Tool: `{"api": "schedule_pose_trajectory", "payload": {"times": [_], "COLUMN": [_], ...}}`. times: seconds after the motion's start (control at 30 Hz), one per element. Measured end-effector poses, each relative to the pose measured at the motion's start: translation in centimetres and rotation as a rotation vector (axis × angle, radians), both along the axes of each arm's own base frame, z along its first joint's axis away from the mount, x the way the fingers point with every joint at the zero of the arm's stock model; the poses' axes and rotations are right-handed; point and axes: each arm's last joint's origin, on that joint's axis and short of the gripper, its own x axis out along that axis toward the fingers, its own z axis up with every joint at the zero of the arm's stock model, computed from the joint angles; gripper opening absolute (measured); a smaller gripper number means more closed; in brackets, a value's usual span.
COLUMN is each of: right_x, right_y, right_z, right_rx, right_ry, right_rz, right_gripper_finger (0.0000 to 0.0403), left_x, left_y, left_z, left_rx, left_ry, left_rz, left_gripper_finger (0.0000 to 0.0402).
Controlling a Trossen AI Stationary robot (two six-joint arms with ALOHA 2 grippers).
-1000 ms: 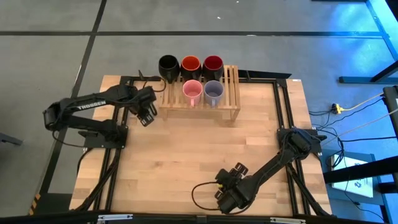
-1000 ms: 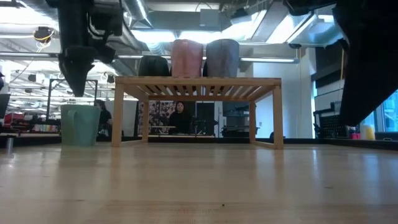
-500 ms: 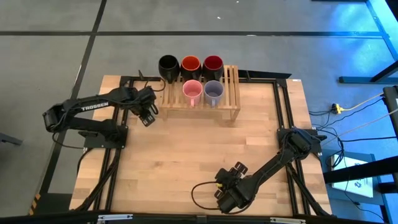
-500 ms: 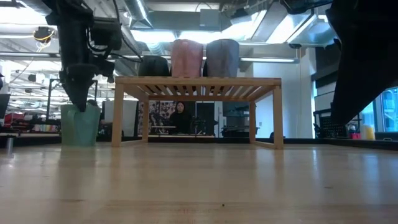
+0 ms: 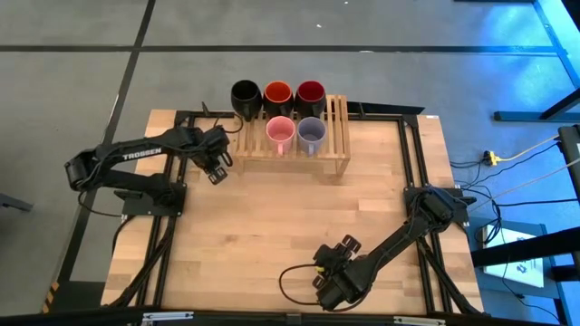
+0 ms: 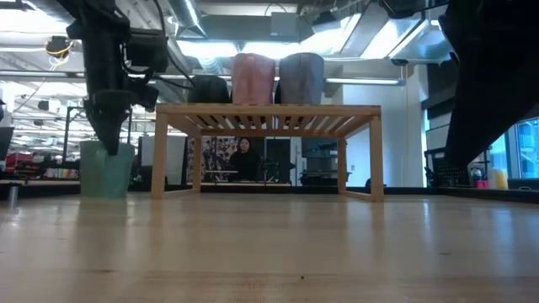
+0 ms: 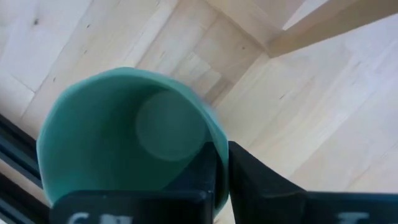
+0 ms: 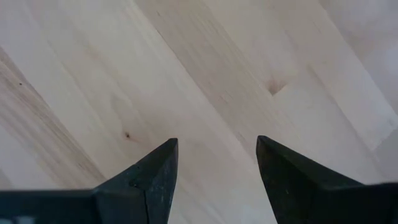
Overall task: Place coffee mugs
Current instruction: Put the green mug on the shelf
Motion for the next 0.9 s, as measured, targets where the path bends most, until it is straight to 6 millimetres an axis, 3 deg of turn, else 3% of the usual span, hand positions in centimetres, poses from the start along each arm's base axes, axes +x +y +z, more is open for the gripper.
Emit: {"api": "schedule_pose_trajectory", "payload": {"times": [0.23, 0.67, 0.9], "right_x": [-0.1, -0.3, 0.0], "right_y": [-0.1, -0.3, -0.6], "right_z": [0.0, 0.0, 0.1], "right_rx": [-0.016, -0.055, -0.07], "right_ry": [0.005, 0.01, -0.004], "right_rz": [0.001, 0.002, -0.005], "right_gripper_finger": [0.0202, 0.0202, 0.0202], "left_x": [0.1, -0.4, 0.2], "left_y": [-0.3, -2.8, -3.6], "left_z": [0.5, 13.7, 17.6], "left_rx": [-0.009, 0.123, 0.19], "left_ry": [0.056, -0.009, -0.106], "left_rz": [-0.019, -0.108, -0.14], "left_gripper_finger": [0.0013, 0.0012, 0.0012]}}
